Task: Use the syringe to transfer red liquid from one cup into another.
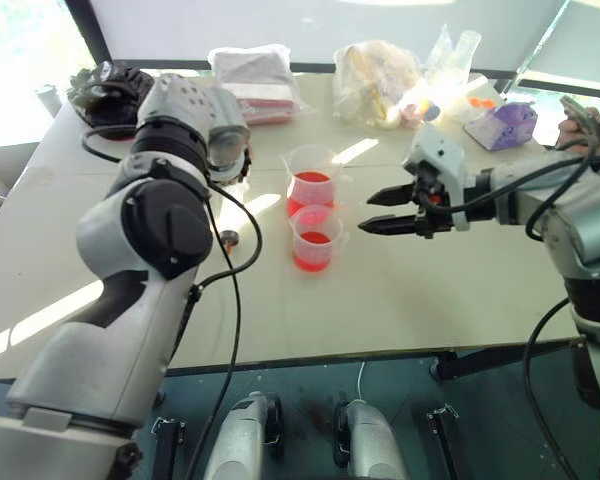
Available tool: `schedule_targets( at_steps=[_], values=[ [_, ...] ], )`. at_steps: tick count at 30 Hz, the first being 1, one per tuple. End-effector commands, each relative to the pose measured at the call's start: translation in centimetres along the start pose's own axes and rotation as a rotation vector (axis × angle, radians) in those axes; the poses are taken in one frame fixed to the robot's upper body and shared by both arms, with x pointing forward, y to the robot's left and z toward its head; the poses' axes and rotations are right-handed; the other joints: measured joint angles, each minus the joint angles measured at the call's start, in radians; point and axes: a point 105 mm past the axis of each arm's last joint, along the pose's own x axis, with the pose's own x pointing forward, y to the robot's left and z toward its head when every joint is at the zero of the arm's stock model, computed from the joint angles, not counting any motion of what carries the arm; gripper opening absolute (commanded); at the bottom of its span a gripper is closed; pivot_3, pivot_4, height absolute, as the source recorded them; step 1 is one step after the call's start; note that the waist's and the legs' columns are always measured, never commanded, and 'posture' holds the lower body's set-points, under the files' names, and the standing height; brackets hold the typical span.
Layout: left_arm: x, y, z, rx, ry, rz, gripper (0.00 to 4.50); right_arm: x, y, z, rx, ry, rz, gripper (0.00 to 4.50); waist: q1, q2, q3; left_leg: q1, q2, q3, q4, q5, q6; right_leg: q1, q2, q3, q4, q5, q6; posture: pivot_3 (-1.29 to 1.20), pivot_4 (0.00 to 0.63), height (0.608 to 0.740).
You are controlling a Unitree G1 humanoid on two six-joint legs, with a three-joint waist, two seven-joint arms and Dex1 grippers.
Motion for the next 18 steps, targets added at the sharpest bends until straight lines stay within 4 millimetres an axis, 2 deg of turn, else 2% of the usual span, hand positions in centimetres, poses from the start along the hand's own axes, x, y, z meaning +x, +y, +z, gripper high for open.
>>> schedule_targets(
  at_steps=[1, 9, 18],
  values=[
    [0.3, -0.2, -0.4, -0.019, 0.009, 0.007, 4.49, -1.2, 0.0, 1.3, -0.034, -0.047, -0.038, 2.61, 0.000, 0.000, 0.000, 0.000, 0.000, 0.000, 0.000, 0.000, 0.000, 0.000, 0.000, 0.000, 0.000, 0.000, 0.000, 0.00, 0.150, 0.740],
    [1.5, -0.5, -1.4, 0.119, -0.018, 0.016, 4.49, -1.4, 0.1, 1.2, -0.020, -0.047, -0.057, 2.61, 0.000, 0.000, 0.000, 0.000, 0.000, 0.000, 0.000, 0.000, 0.000, 0.000, 0.000, 0.000, 0.000, 0.000, 0.000, 0.00, 0.150, 0.740],
    [2.4, -0.1, -1.5, 0.318, -0.072, 0.023, 4.49, -1.6, 0.2, 1.1, -0.009, -0.052, -0.077, 2.61, 0.000, 0.000, 0.000, 0.000, 0.000, 0.001, 0.000, 0.000, 0.000, 0.000, 0.001, 0.000, 0.000, 0.000, 0.000, 0.00, 0.150, 0.740]
  ],
)
